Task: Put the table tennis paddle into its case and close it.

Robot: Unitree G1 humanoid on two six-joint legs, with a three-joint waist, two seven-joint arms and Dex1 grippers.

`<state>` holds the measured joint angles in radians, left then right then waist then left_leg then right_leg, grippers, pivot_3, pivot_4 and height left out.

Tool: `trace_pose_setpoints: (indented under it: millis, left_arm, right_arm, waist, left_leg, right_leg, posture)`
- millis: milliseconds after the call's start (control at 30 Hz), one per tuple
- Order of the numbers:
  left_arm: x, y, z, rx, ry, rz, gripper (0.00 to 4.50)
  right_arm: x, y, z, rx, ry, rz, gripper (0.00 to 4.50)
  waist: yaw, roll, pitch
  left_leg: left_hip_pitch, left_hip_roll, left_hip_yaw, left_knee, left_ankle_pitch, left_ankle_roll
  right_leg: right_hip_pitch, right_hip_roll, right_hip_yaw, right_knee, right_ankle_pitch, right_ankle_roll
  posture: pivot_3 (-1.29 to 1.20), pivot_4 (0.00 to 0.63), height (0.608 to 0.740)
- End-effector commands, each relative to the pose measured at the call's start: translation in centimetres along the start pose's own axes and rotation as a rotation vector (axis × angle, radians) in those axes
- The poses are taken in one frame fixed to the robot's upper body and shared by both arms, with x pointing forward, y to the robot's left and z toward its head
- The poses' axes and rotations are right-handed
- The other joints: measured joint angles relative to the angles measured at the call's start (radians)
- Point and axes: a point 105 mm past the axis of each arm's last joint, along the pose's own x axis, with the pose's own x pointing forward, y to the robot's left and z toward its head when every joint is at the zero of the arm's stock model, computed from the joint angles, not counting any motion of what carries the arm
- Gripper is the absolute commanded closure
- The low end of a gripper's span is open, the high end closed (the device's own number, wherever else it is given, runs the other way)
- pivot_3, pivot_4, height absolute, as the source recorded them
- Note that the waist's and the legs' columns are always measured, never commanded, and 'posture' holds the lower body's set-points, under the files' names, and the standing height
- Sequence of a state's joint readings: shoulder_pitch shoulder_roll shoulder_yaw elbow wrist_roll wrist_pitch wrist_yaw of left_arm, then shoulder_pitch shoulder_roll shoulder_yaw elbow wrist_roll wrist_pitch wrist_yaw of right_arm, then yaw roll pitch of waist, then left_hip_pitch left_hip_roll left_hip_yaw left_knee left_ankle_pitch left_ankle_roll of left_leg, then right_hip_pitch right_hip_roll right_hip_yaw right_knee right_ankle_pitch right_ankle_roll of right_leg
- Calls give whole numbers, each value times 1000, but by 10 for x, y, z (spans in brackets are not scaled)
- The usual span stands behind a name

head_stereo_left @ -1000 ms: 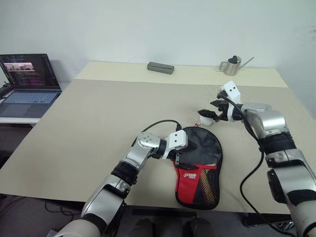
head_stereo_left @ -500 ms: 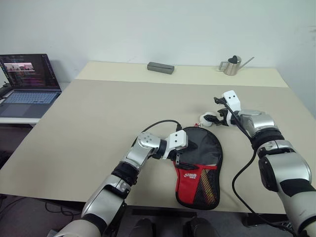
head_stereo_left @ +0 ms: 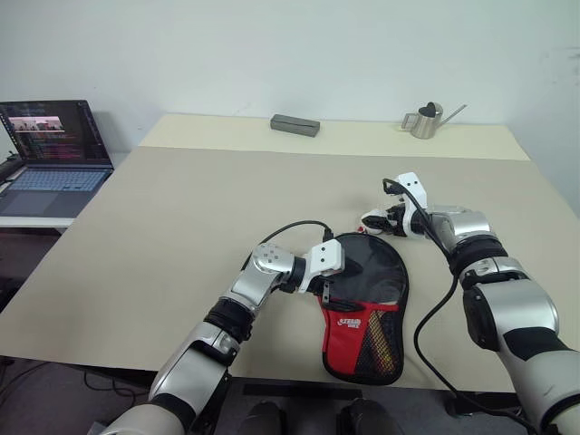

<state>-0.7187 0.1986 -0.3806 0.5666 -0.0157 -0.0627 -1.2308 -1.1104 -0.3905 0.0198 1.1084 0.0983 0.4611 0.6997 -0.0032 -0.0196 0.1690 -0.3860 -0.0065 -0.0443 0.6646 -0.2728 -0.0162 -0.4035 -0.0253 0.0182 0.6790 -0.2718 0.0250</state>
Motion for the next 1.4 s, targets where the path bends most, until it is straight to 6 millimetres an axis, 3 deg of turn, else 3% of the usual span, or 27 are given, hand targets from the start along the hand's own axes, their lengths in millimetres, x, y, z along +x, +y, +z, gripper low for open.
trace_pose_setpoints:
  millis: [33, 133, 367, 800, 1100, 1400]
  left_arm:
    - [10, -17, -20, -34, 77, -61, 0]
    - [11, -18, -21, -37, 78, -65, 0]
    - [12, -20, -24, -51, 92, -76, 0]
    - [10, -28, -42, -96, 145, -98, 0]
    - [10, -33, -51, -130, 164, -112, 0]
    - [14, -36, -56, -144, 173, -123, 0]
  right_arm:
    - [-4, -4, 9, -39, -22, -22, 2479]
    - [-4, -4, 7, -79, -15, -25, 3386]
    - [-2, -1, 10, -113, -36, -28, 4310]
    - [-9, 4, 16, -142, -82, -31, 4355]
    - [-43, -16, 26, -202, -107, -96, 4381]
    - [-76, -26, 8, -218, -64, -135, 4384]
  waist:
    - [0, 0, 0]
    - [0, 1, 0]
    - [0, 1, -2]
    - [0, 3, -3]
    - [2, 4, -4]
    - [4, 4, -7]
  left_leg:
    - [0, 0, 0, 0, 0, 0]
    - [0, 0, 0, 0, 0, 0]
    - [0, 0, 0, 0, 0, 0]
    - [0, 0, 0, 0, 0, 0]
    - [0, 0, -1, 0, 0, 0]
    - [1, 0, -2, 0, 0, 0]
  right_leg:
    - [0, 0, 0, 0, 0, 0]
    - [0, 0, 0, 0, 0, 0]
    - [0, 0, 0, 0, 0, 0]
    - [0, 0, 0, 0, 0, 0]
    - [1, 0, -1, -1, 0, 0]
    - [3, 0, -2, -2, 0, 0]
  posture:
    - [0, 150, 740]
    - [0, 150, 740]
    - [0, 150, 740]
    - [0, 150, 740]
    - [0, 150, 740]
    - [0, 150, 740]
